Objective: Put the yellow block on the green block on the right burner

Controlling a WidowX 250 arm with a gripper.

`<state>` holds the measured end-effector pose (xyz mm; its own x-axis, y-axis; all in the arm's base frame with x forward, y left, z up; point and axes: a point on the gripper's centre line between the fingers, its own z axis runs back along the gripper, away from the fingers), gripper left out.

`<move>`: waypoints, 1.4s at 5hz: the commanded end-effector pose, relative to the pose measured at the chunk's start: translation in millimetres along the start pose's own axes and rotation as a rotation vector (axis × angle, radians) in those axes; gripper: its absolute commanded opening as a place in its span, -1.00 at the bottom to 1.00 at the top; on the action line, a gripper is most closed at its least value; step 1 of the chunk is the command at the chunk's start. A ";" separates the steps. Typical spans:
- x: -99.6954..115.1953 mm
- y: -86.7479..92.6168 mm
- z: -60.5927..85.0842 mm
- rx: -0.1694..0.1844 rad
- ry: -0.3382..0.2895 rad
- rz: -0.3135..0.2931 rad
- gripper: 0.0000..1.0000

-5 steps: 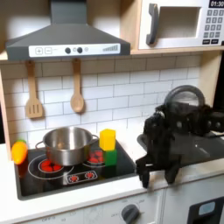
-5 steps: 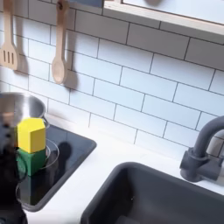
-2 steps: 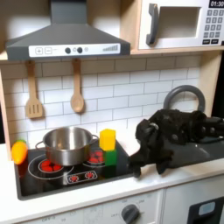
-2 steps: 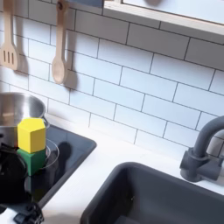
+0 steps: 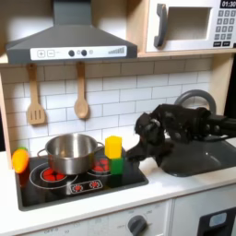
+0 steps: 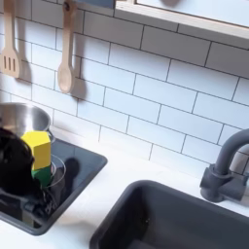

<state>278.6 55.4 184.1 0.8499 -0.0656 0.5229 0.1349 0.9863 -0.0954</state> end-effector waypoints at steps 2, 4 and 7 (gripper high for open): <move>32.3 4.5 19.8 -0.018 -0.096 0.055 1.00; 50.3 12.6 24.2 0.009 -0.151 0.083 -1.00; 78.7 23.8 22.4 0.040 -0.181 0.142 -1.00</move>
<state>337.8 75.5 239.6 0.7575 0.1011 0.6449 0.0018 0.9876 -0.1569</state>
